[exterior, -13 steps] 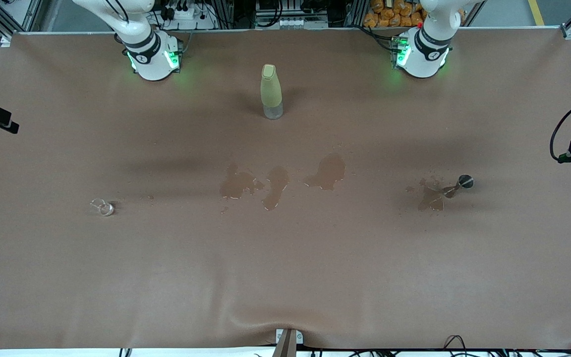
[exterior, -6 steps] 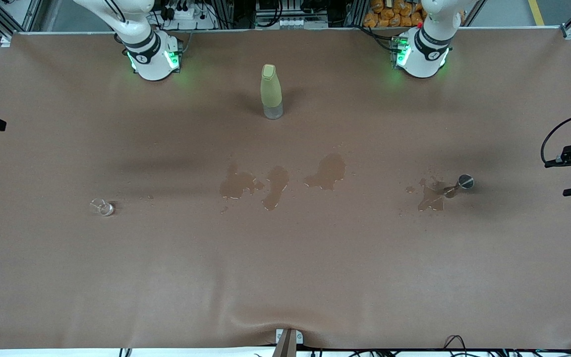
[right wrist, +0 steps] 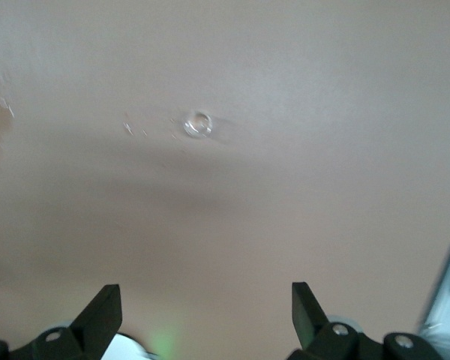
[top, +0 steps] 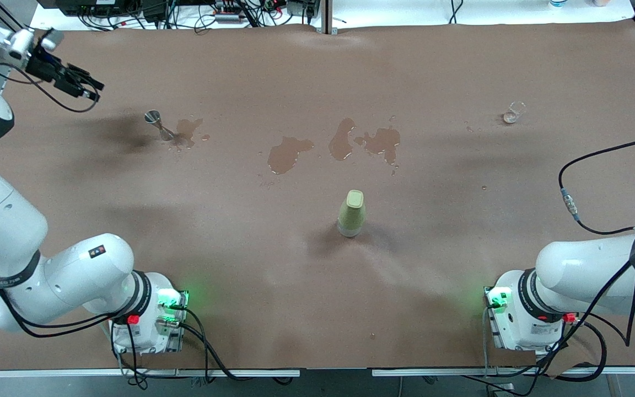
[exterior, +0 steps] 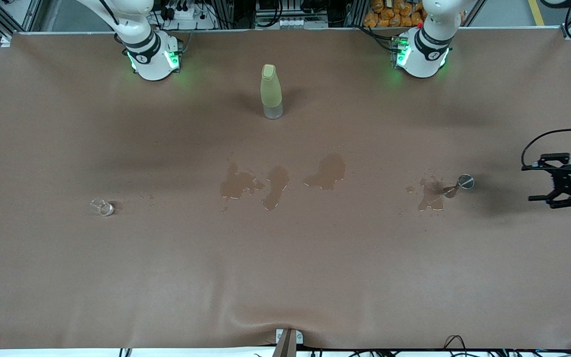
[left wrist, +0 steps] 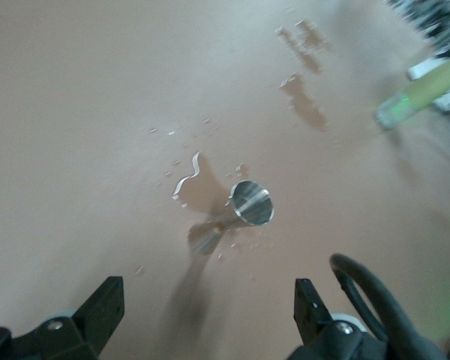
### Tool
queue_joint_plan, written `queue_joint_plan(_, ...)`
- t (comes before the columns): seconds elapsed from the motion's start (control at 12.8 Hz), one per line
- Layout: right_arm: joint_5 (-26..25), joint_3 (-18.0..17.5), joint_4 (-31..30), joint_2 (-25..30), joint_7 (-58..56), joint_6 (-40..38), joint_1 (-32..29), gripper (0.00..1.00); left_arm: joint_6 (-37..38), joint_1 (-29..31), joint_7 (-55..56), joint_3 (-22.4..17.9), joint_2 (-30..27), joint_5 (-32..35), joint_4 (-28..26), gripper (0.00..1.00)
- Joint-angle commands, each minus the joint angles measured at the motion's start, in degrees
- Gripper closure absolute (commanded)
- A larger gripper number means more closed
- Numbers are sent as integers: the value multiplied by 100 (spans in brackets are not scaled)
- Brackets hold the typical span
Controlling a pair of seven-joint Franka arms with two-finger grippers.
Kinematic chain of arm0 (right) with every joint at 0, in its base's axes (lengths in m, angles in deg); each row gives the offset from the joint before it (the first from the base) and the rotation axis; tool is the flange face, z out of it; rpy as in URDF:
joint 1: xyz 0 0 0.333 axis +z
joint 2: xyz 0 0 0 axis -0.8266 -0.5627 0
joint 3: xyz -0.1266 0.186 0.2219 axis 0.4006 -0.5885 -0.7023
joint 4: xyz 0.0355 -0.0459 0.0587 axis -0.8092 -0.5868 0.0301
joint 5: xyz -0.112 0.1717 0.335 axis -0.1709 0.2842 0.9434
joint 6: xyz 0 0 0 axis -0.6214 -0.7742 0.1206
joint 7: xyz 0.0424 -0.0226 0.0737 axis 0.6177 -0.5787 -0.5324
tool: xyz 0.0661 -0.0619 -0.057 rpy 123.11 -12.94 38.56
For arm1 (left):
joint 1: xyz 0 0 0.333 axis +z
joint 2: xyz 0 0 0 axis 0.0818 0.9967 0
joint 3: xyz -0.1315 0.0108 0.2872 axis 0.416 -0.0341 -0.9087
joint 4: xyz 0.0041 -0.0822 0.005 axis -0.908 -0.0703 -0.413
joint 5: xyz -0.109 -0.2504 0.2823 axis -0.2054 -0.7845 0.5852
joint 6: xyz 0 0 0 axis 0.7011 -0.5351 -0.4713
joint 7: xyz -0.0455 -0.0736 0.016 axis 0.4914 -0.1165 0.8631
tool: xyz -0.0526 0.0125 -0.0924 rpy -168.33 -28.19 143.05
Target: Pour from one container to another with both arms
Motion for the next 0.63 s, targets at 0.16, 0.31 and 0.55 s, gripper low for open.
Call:
queue_joint_plan(0.16,-233,-84,-66,-79,-3060,398,-565,0,240,51,-1037,100,568,-464,118,0)
queue_joint_plan(0.31,-224,-49,-145,-114,-4378,556,-750,0,240,51,-1108,153,726,-464,118,0)
queue_joint_plan(0.55,-146,64,-347,-123,-6435,1021,-944,0,363,86,-1345,170,989,-577,118,0)
